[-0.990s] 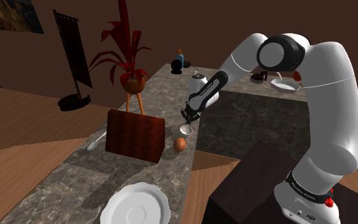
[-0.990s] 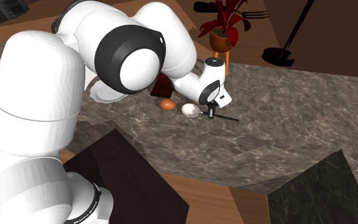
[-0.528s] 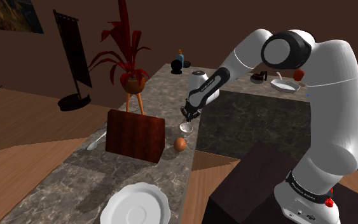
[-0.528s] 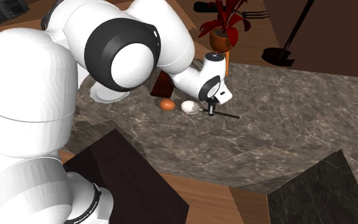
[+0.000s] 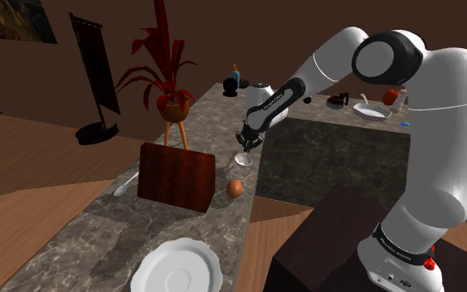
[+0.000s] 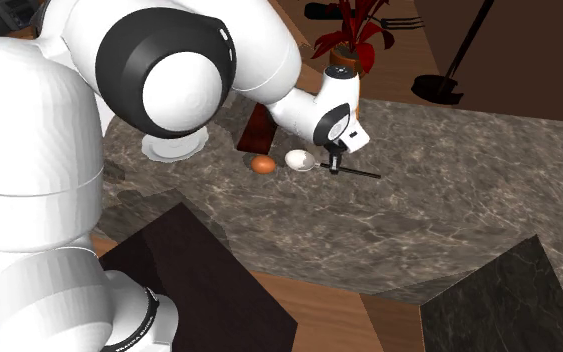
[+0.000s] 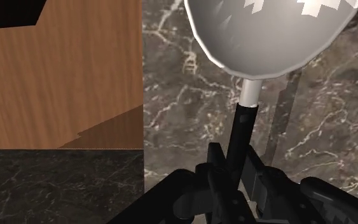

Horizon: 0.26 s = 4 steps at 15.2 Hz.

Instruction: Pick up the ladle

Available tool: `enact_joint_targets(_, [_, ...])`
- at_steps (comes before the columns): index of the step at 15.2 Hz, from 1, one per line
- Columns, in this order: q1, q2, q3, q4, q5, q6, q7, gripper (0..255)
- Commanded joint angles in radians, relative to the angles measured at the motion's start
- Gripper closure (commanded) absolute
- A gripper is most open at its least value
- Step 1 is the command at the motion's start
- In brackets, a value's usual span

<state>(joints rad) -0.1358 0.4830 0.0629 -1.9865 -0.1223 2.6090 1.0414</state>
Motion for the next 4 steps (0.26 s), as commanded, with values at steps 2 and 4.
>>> enact_joint_targets(2, [-0.002, -0.032, 0.004, -0.001, 0.005, -0.032, -0.004, 255])
enact_joint_targets(4, [-0.002, -0.034, 0.004, 0.0, 0.006, -0.033, -0.004, 255])
